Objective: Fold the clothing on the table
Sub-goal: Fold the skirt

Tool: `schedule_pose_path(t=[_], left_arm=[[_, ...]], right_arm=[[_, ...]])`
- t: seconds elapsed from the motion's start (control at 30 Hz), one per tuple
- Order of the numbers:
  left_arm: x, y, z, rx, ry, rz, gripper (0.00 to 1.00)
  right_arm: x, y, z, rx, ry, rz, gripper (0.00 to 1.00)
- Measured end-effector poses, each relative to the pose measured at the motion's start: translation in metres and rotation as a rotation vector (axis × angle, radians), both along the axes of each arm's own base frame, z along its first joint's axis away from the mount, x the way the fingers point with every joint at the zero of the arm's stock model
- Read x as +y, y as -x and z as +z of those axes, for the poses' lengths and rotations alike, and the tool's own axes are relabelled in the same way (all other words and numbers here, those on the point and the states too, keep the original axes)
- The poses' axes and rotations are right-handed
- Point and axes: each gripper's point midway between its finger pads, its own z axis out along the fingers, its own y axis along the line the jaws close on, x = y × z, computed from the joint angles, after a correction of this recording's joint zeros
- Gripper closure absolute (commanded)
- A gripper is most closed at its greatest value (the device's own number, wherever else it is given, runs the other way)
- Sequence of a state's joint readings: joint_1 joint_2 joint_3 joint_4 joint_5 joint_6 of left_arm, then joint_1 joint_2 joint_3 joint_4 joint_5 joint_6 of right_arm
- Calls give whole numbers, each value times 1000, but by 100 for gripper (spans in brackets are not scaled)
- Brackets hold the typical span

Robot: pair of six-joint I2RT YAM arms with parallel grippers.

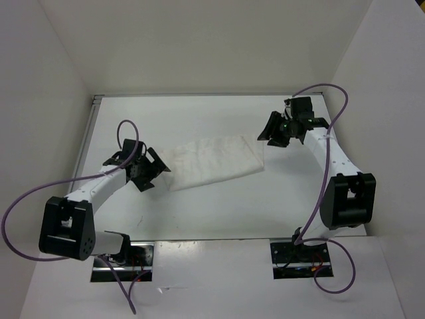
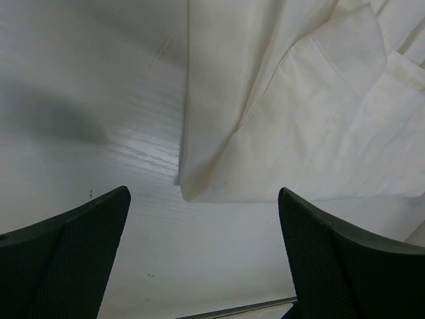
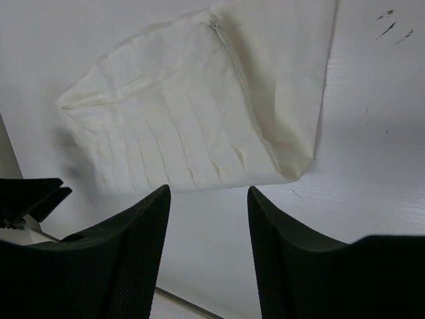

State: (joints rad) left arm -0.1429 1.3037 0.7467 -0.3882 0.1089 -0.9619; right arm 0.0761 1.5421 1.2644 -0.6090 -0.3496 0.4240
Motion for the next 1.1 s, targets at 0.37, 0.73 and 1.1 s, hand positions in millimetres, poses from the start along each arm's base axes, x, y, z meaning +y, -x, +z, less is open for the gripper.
schedule_pose_path(t=[0.37, 0.73, 1.1], left_arm=[[-20, -24, -37, 48, 49, -68, 11], [-56, -35, -55, 56, 192, -176, 99], [-61, -38, -51, 53, 194, -216, 100]], right_arm=[[0, 2, 1, 5, -1, 5, 44], [19, 14, 0, 27, -9, 95, 86], [147, 64, -56, 205, -16, 494, 100]])
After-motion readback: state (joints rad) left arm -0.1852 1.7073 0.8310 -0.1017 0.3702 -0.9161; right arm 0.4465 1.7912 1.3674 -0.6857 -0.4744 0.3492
